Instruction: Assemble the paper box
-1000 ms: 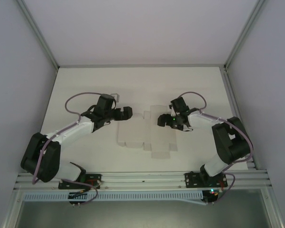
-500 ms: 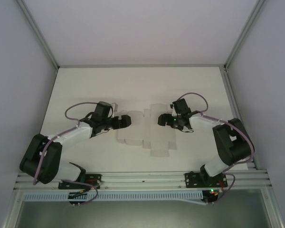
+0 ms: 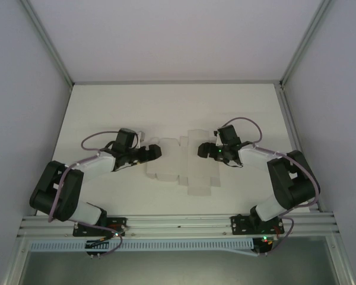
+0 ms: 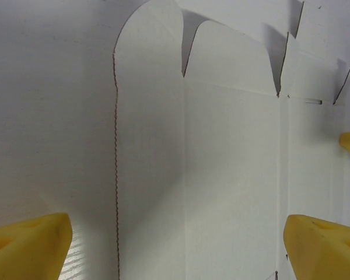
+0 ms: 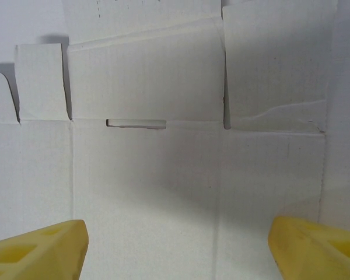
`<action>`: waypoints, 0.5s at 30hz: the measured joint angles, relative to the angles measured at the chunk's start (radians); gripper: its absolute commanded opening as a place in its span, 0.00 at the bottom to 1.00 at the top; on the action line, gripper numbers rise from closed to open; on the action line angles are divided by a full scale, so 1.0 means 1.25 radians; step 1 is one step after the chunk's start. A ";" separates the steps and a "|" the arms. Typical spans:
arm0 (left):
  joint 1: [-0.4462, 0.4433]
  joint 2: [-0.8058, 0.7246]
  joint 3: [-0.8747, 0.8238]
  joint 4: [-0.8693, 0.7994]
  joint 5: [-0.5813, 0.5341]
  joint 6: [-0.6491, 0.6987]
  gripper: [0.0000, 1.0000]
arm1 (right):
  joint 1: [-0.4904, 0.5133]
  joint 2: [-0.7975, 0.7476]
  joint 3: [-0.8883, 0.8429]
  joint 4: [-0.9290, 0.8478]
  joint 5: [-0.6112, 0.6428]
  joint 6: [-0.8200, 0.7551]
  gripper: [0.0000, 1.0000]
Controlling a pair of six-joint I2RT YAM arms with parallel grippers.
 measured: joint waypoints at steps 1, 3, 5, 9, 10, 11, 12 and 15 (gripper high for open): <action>0.000 0.003 0.000 0.000 0.001 0.002 0.91 | 0.000 -0.001 -0.002 0.002 0.000 0.000 0.84; 0.000 0.007 0.000 0.006 0.013 0.002 0.80 | 0.000 -0.001 -0.003 0.005 -0.001 0.000 0.84; 0.000 0.007 0.000 0.032 0.044 0.005 0.75 | -0.001 -0.001 -0.004 0.008 -0.002 0.000 0.84; -0.011 0.005 0.000 0.106 0.119 0.000 0.65 | -0.001 -0.001 -0.009 0.017 -0.003 0.000 0.84; -0.015 0.003 0.000 0.126 0.136 -0.002 0.60 | -0.001 -0.001 -0.009 0.020 -0.005 0.000 0.84; -0.019 -0.002 0.000 0.141 0.149 -0.003 0.59 | -0.002 -0.001 -0.010 0.023 -0.006 0.000 0.84; -0.022 -0.007 0.000 0.153 0.160 -0.004 0.55 | -0.002 -0.002 -0.013 0.027 -0.007 0.000 0.84; -0.024 -0.027 0.000 0.180 0.182 -0.004 0.36 | -0.002 -0.005 -0.019 0.038 -0.012 0.000 0.84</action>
